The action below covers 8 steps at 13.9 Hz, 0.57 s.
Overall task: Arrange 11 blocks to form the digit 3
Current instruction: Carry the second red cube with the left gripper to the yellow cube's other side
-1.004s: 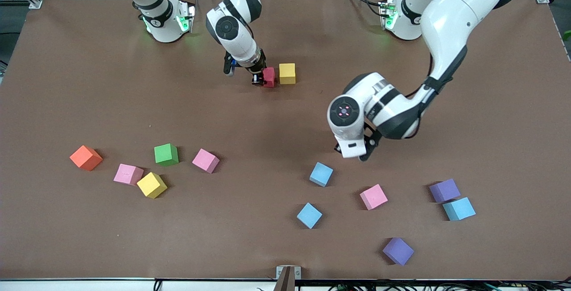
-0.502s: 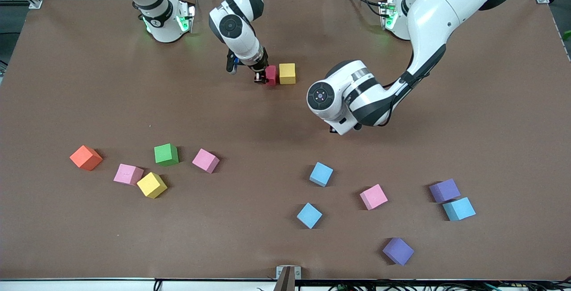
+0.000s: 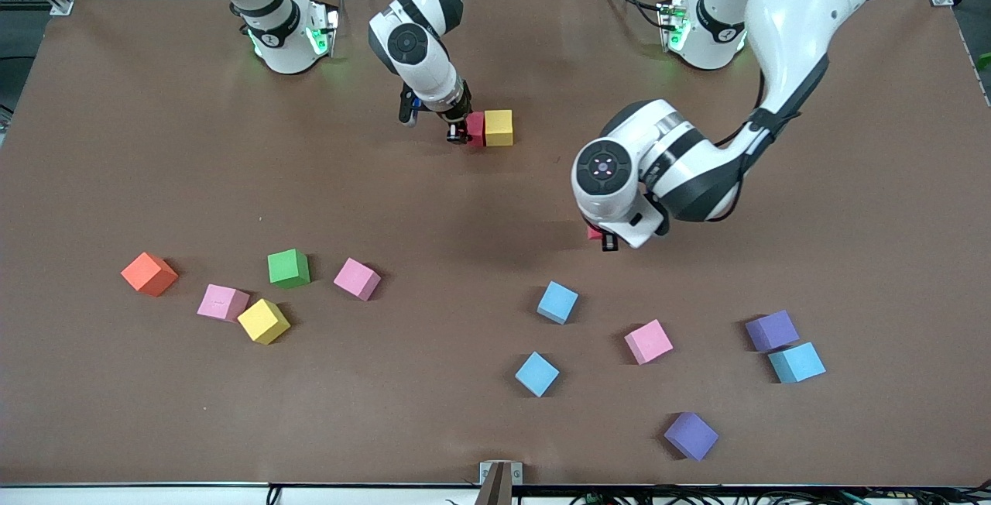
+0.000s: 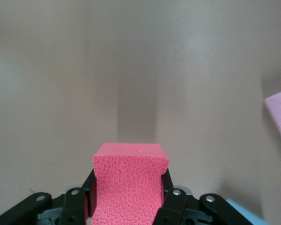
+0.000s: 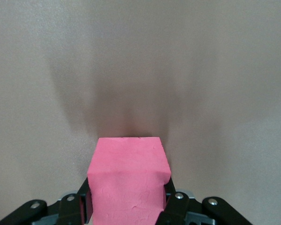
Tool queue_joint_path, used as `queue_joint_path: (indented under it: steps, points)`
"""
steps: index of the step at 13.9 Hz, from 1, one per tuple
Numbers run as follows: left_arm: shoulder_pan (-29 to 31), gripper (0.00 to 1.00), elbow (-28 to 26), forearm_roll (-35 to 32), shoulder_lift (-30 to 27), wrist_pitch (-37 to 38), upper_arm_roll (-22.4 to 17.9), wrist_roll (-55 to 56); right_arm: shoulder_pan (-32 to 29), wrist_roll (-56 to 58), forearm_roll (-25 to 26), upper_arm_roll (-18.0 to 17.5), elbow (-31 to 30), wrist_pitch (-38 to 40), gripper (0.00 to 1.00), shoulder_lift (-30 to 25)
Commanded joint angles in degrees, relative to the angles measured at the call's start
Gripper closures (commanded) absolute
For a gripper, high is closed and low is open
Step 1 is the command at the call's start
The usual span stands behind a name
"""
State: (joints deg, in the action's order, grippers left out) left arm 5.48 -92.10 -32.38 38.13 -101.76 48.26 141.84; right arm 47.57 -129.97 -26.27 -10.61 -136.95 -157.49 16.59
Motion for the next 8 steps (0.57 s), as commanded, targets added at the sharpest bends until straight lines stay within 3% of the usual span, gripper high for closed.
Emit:
queue_joint_path:
  steps: [1, 2, 3, 4, 5, 6, 8]
  points:
    - [2.25, 0.83, -1.14, 0.82, -2.88, 1.13, 0.61, -2.87, 0.95, -0.63, -1.42, 0.06, 1.07, -0.62, 0.99, 1.86]
    - [2.51, 0.83, -2.28, 1.35, -4.72, 1.13, 0.52, -4.71, 1.03, -0.55, -1.33, 0.06, 1.16, -0.71, 0.97, 2.13]
    - [2.78, 0.83, -3.94, 4.14, -6.74, 0.61, 0.43, -6.21, 1.03, -0.2, -0.81, 0.15, 1.16, -0.8, 0.77, 2.13]
    - [2.78, 0.83, -4.57, 6.95, -8.41, 0.17, 0.34, -7.79, 1.12, -0.28, -0.8, 0.15, 1.16, -0.8, 0.26, 2.13]
    - [2.96, 0.83, -6.14, 9.24, -10.51, -0.53, 0.26, -9.2, 1.04, -0.54, -0.89, 0.76, 1.16, -0.1, 0.06, 2.13]
    - [3.74, 0.83, -8.16, 11.87, -13.41, -2.28, 0.17, -10.43, 0.6, -0.63, -0.8, 1.37, 1.24, 0.17, 0.0, 2.04]
    - [5.32, 0.83, -13.77, 17.05, -19.47, -6.32, 0.17, -13.85, 0.51, -0.63, -0.8, 1.82, 1.85, 0.17, 0.0, 1.87]
